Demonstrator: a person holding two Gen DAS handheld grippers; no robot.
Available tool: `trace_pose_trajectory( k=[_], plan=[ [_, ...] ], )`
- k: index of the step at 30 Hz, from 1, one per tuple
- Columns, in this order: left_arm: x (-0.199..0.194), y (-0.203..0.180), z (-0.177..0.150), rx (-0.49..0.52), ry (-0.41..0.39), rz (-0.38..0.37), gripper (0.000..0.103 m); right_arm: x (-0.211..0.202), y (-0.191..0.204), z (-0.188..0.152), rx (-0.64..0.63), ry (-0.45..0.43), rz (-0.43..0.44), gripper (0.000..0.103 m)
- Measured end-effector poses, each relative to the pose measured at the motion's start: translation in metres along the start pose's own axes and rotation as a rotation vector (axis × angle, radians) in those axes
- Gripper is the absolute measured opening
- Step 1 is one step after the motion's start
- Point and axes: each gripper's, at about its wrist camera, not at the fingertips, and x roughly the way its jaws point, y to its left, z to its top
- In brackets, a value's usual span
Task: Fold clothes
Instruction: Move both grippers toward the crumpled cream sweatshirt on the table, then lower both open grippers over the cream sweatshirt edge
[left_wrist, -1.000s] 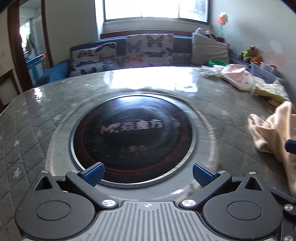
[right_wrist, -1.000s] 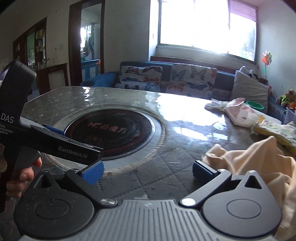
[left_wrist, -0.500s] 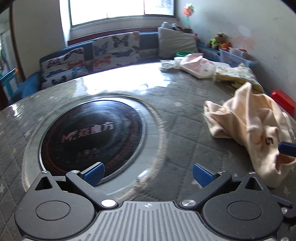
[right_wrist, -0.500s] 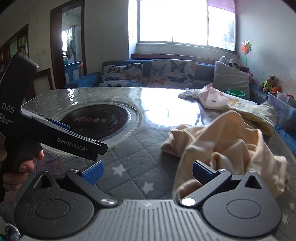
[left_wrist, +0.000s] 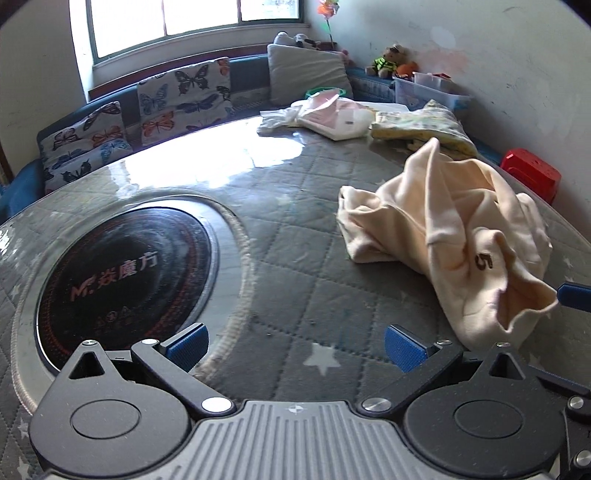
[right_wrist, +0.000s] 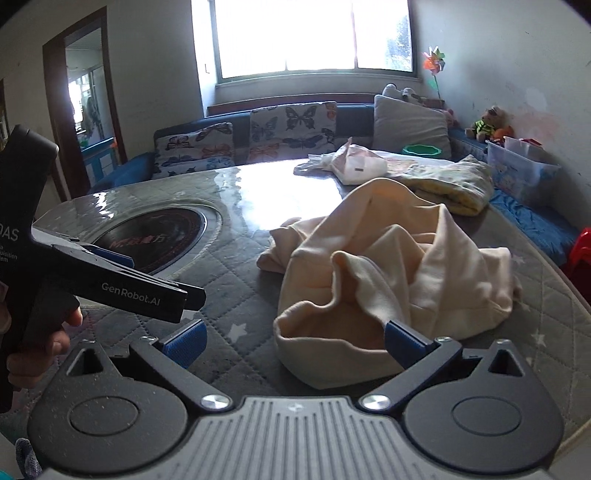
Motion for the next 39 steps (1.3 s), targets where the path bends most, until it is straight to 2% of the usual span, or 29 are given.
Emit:
trace_pose_trajectory(
  k=[23,39],
  plan=[
    [-0.005,-0.035,0.004,0.081,0.016,-0.084,0.103,-0.025,-0.011,-0.013,0.019,-0.029,-0.1,0.103],
    [0.002,-0.043,0.008,0.081,0.045,-0.066,0.103,-0.025,-0.018,-0.012,0.041,-0.03,-0.116,0.103]
  ],
)
